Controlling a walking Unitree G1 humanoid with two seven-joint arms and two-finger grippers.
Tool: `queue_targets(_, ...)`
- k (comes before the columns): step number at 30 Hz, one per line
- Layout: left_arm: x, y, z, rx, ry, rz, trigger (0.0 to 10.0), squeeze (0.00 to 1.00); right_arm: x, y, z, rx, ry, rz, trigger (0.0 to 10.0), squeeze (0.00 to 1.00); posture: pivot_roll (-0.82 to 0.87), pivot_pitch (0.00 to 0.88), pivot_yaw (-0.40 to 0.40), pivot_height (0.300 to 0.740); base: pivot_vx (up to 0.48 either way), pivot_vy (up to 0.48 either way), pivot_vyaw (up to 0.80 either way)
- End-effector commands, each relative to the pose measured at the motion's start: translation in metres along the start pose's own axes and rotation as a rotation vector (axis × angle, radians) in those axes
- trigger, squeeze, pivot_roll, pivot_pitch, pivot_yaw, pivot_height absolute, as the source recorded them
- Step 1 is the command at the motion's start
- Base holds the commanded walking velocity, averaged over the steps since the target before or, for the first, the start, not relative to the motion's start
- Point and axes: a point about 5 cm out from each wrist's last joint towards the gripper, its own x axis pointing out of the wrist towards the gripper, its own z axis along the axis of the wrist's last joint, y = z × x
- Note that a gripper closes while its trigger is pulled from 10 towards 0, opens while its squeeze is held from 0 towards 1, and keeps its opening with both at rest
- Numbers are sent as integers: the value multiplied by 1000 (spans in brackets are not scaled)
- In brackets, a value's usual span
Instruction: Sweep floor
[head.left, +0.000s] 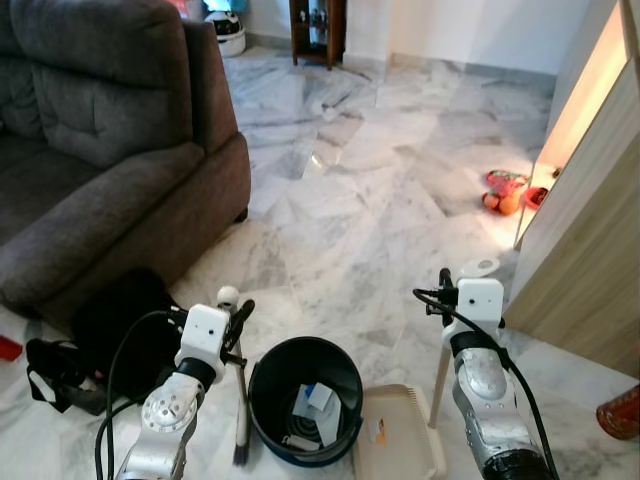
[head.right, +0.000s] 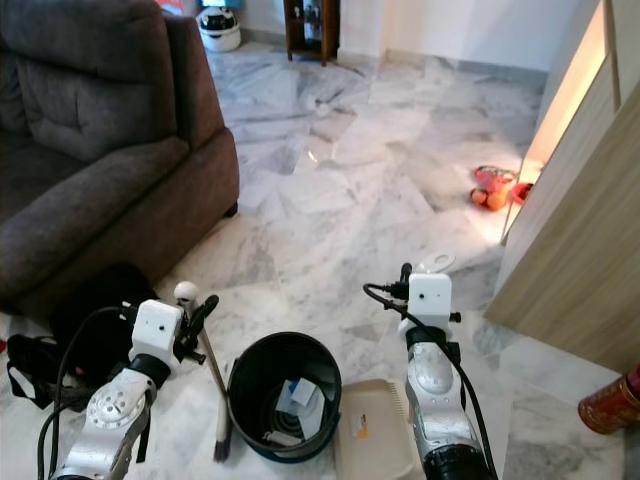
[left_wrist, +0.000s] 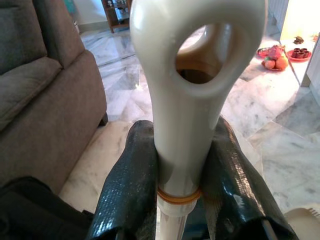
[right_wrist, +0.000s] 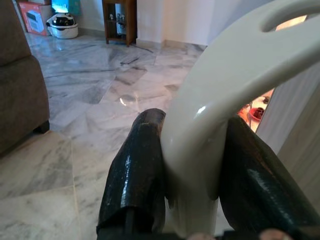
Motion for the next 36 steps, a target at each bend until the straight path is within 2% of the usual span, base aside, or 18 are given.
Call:
queue_targets(1, 1, 5, 9, 13, -42, 10, 10000, 0, 2, 6, 7, 22, -36, 12, 10000, 0, 72, 8, 70, 740, -251, 0, 0)
queue_targets(36, 2, 4, 10, 0, -42, 18, 10000, 0, 4, 6, 8, 47, -38, 0, 10000, 0, 61, 56, 63, 740, -262, 0, 0)
